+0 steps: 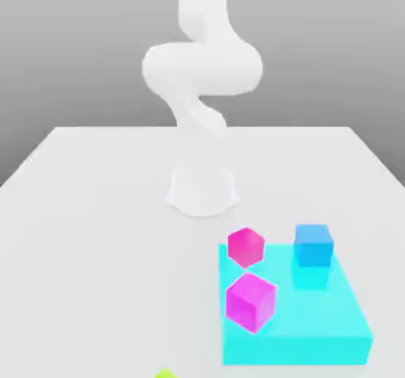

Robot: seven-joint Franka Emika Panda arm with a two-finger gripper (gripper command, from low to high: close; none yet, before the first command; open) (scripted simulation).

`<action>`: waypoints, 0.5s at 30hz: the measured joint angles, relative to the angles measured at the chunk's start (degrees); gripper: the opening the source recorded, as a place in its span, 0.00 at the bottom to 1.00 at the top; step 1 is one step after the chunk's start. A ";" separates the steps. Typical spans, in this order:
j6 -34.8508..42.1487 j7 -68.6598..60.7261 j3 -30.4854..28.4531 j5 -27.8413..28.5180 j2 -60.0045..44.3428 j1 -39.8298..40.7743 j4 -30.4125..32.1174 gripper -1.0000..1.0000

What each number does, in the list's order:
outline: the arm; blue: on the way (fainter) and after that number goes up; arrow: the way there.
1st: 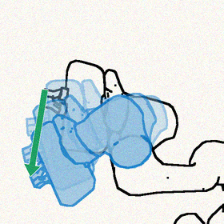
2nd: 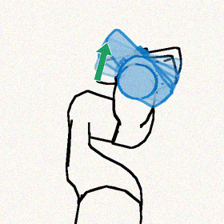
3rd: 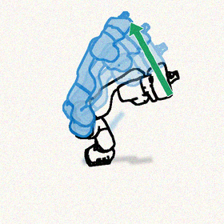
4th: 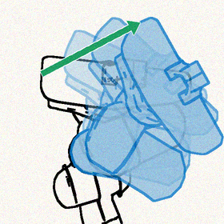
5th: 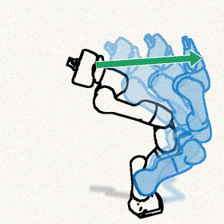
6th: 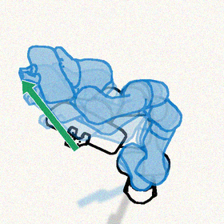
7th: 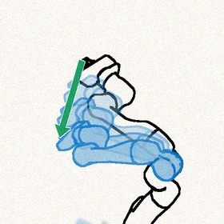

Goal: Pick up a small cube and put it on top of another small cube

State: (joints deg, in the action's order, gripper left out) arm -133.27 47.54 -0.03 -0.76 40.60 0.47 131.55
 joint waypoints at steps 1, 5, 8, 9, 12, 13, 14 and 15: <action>-0.63 0.77 -0.01 -0.30 -2.26 0.19 -0.10 0.50; -3.01 3.74 0.05 -1.27 -10.74 0.91 -0.48 0.50; -4.76 6.03 0.21 -1.85 -16.99 1.50 -0.76 0.50; -5.36 6.82 0.27 -1.98 -19.07 1.70 -0.85 0.50; -7.12 9.27 0.56 -2.34 -25.30 2.36 -1.12 0.50; -7.72 10.14 0.61 -2.39 -27.37 2.53 -1.21 0.50; -8.30 11.04 0.62 -2.39 -29.45 2.66 -1.31 0.50; -8.88 11.96 0.61 -2.36 -31.53 2.77 -1.40 0.50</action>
State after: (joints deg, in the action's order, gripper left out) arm -142.15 59.50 0.58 -3.11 9.07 3.24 130.16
